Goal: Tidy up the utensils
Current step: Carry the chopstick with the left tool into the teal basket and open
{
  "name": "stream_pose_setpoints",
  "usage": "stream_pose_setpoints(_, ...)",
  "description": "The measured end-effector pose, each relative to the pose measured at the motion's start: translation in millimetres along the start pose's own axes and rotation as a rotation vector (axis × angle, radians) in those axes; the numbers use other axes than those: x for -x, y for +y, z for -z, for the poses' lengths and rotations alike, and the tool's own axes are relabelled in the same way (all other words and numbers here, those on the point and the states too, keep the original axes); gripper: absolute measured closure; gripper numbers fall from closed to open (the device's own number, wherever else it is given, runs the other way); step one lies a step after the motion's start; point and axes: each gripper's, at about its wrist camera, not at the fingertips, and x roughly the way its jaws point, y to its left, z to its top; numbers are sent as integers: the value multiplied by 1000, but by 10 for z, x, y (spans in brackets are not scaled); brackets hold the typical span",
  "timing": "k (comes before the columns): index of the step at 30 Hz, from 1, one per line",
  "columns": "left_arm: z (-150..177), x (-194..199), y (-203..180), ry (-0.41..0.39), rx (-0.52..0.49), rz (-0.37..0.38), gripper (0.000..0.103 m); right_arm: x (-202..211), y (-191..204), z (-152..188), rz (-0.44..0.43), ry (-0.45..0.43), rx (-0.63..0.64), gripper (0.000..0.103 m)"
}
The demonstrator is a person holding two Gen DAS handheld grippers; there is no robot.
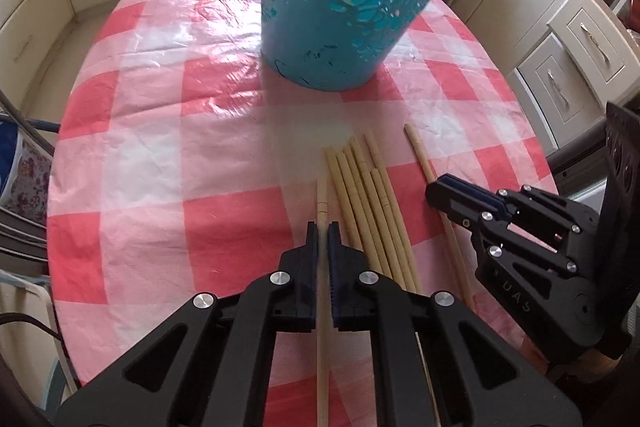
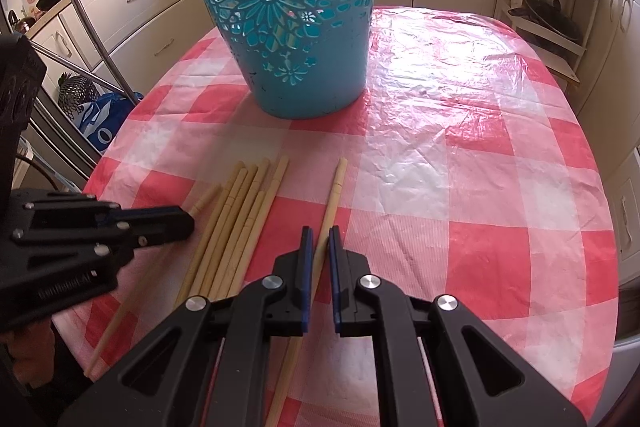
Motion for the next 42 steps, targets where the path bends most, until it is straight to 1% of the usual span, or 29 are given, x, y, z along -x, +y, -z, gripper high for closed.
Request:
stream_pose_setpoints(3, -26, 84, 32, -21, -9, 0, 98, -1, -1, -3, -1, -1, -1, 94)
stream_pose_setpoints(6, -86, 202, 31, -63, -23, 16, 98, -1, 2, -3, 0, -4, -1, 94)
stream_pose_setpoints(8, -153, 311, 15, -98, -34, 26, 98, -5, 9, -4, -1, -6, -1, 92)
stream_pose_setpoints(10, -241, 494, 5, -144, -35, 52, 98, -8, 16, -8, -2, -8, -1, 91)
stream_pose_setpoints(12, -348, 721, -25, -207, -40, 78, 98, -15, 27, -16, -2, -10, 0, 89)
stream_pose_setpoints(15, -543, 1075, -70, -329, -42, 118, 98, -21, 46, -13, 1, -18, 8, 87)
stream_pose_setpoints(16, -622, 1190, -80, -380, -35, 128, 98, -25, 49, -13, 2, -25, 13, 87)
stream_pose_setpoints(18, -754, 1347, -102, -462, -20, 133, 98, -38, 60, 1, 6, -50, 25, 87)
stream_pose_setpoints(20, -934, 1471, -150, -565, 6, 131, 98, -55, 87, 29, 13, -86, 41, 87)
stream_pose_setpoints(21, -994, 1510, -176, -610, 14, 128, 98, -53, 100, 24, 19, -86, 39, 86)
stream_pose_setpoints(22, -1059, 1551, -193, -666, 29, 115, 98, -54, 104, 11, 11, -79, 28, 81)
stream_pose_setpoints(23, -1143, 1593, -212, -734, 48, 111, 98, -55, 100, 12, -1, -81, 20, 80)
stream_pose_setpoints(25, -1244, 1670, -227, -842, 98, 102, 98, -56, 104, 14, 2, -85, 19, 80)
stream_pose_setpoints(28, -1357, 1783, -267, -973, 179, 88, 98, -58, 72, 12, -15, -87, 0, 80)
stream_pose_setpoints(30, -1393, 1841, -308, -1054, 219, 57, 98, -52, 48, 20, -25, -89, -10, 80)
stream_pose_setpoints(31, -1416, 1837, -322, -1082, 236, 37, 98, -50, 39, 21, -29, -90, -15, 80)
stream_pose_setpoints(32, -1436, 1818, -330, -1108, 255, 19, 98, -48, 29, 24, -34, -91, -20, 80)
stream_pose_setpoints(34, -1468, 1771, -346, -1135, 284, -11, 98, -40, 9, 31, -45, -91, -31, 80)
stream_pose_setpoints(37, -1502, 1673, -317, -1152, 310, -72, 98, -30, -27, 40, -60, -91, -43, 80)
stream_pose_setpoints(38, -1537, 1615, -326, -1146, 311, -97, 98, -25, -33, 45, -62, -90, -45, 80)
stream_pose_setpoints(40, -1575, 1501, -331, -1125, 310, -123, 98, -18, -41, 49, -66, -89, -47, 80)
stream_pose_setpoints(42, -1627, 1343, -356, -1081, 290, -150, 98, -9, -46, 55, -70, -87, -49, 80)
